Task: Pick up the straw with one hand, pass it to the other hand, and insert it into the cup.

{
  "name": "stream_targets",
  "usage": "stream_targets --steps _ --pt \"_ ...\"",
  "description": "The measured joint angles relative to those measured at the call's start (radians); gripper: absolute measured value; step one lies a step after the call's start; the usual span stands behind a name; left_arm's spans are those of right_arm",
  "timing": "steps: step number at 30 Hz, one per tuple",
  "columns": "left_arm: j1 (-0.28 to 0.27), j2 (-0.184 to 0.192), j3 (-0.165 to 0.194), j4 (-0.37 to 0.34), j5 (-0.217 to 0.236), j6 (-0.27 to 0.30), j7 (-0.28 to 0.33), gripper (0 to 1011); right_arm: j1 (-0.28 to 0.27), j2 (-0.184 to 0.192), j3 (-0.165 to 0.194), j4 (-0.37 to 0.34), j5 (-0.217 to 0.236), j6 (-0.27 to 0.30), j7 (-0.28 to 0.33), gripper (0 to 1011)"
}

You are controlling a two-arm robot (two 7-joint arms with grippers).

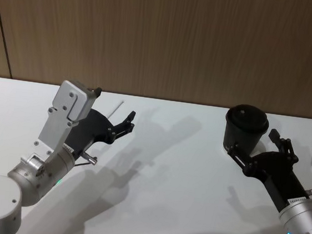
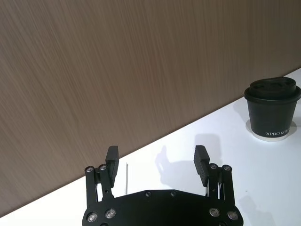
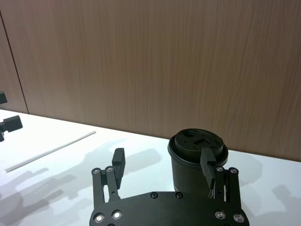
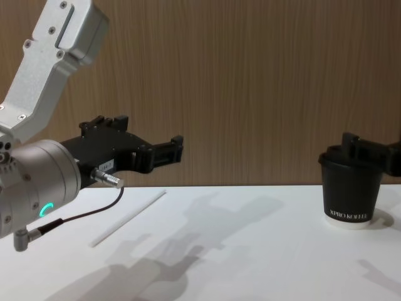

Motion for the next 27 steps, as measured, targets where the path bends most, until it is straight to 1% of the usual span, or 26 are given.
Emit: stream_targets --steps 27 --pt "0.000 0.000 0.000 0.000 0.000 0.000 0.000 1001 0.000 0.000 0.000 0.000 0.000 0.000 0.000 1001"
